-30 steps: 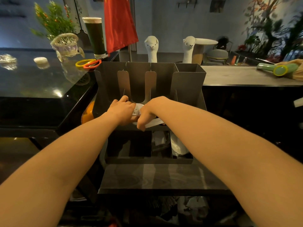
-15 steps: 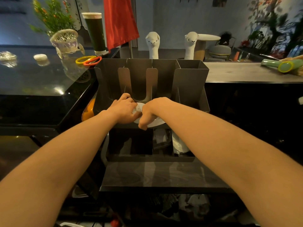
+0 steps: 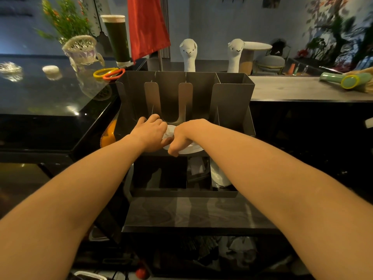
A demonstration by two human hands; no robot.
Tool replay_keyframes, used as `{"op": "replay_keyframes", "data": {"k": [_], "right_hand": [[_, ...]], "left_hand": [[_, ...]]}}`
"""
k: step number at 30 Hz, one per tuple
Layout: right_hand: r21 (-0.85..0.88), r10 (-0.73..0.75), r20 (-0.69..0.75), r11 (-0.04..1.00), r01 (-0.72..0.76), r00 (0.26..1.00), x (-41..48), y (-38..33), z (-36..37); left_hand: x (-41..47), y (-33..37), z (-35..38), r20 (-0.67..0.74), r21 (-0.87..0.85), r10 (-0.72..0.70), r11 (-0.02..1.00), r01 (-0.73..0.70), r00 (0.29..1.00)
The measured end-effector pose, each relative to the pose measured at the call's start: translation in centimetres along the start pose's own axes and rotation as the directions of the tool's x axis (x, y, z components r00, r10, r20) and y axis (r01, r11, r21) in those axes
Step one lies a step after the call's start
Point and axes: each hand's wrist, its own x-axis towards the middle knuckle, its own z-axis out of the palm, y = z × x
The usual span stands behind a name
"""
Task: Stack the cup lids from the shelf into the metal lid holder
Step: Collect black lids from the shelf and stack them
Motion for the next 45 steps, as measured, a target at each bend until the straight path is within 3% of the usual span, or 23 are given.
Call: {"op": "replay_keyframes", "data": {"k": [5,9,11,14,16,17,20,22,26,31,33,36,39,41,45], "right_hand": [[0.015,-0.012,-0.023,1.000,0.012,1.000,-0.5,-0.4,0.4],[-0.080,-0.067,-0.245,0.996,0.049,0.967,-1.5,-0.6,0.3],[-0.038,-0.076,-0.355,0.997,0.067,0.932,-2.4,-0.8,0.2],[0.232,-0.018,-0.472,0.962,0.144,0.881,-3.1,-1.2,0.0],[0.463,0.059,-0.535,0.855,0.234,0.843,-3.3,-1.3,0.0],[0.602,0.123,-0.535,0.750,0.274,0.836,-3.4,-1.2,0.1],[0.927,0.251,-0.330,0.267,0.263,0.910,-3.5,-0.7,0.7],[0.977,0.196,-0.211,0.061,0.203,0.958,-3.3,-0.2,1.2],[0.965,0.180,-0.210,-0.120,0.233,0.961,-2.9,0.5,2.2],[0.960,0.266,-0.176,-0.167,0.226,0.948,-2.6,0.4,2.8],[0.972,0.313,-0.175,-0.093,0.214,0.933,-2.3,0.3,2.6],[0.970,0.396,-0.243,0.132,0.207,0.886,-1.8,0.1,2.3],[0.951,0.445,-0.301,0.208,0.230,0.843,-1.4,-0.2,2.0],[0.911,0.452,-0.395,0.304,0.278,0.800,-1.1,-0.1,1.9],[0.676,0.343,-0.656,0.662,0.323,0.672,-0.5,0.9,1.6]], "left_hand": [[-1.6,0.0,1.2,-0.259,-0.191,-0.023,0.981,-0.028,0.966],[-3.5,0.1,1.5,-0.534,-0.402,-0.211,0.915,-0.026,0.819],[-4.1,0.8,1.3,-0.512,-0.565,-0.309,0.824,-0.042,0.802],[-4.9,1.8,0.7,-0.446,-0.717,-0.357,0.691,-0.089,0.821],[-5.4,2.4,0.4,-0.422,-0.776,-0.351,0.616,-0.133,0.836],[-5.7,2.8,0.1,-0.404,-0.804,-0.353,0.577,-0.144,0.844],[-6.1,3.8,-0.4,-0.352,-0.852,-0.345,0.502,-0.146,0.870],[-6.2,4.1,-0.3,-0.362,-0.835,-0.312,0.528,-0.157,0.878],[-6.1,4.3,-0.5,-0.433,-0.778,-0.306,0.601,-0.181,0.848],[-5.7,3.8,-0.5,-0.487,-0.660,-0.254,0.734,-0.162,0.835],[-5.7,3.6,-0.6,-0.485,-0.596,-0.187,0.785,-0.166,0.854],[-5.4,3.2,-0.6,-0.484,-0.553,-0.110,0.808,-0.206,0.868],[-5.2,2.9,-0.8,-0.459,-0.550,-0.088,0.809,-0.206,0.884],[-5.0,2.7,-1.0,-0.438,-0.515,-0.136,0.848,-0.124,0.889],[-4.0,1.8,-1.3,-0.418,-0.385,-0.317,0.911,0.150,0.852]]}}
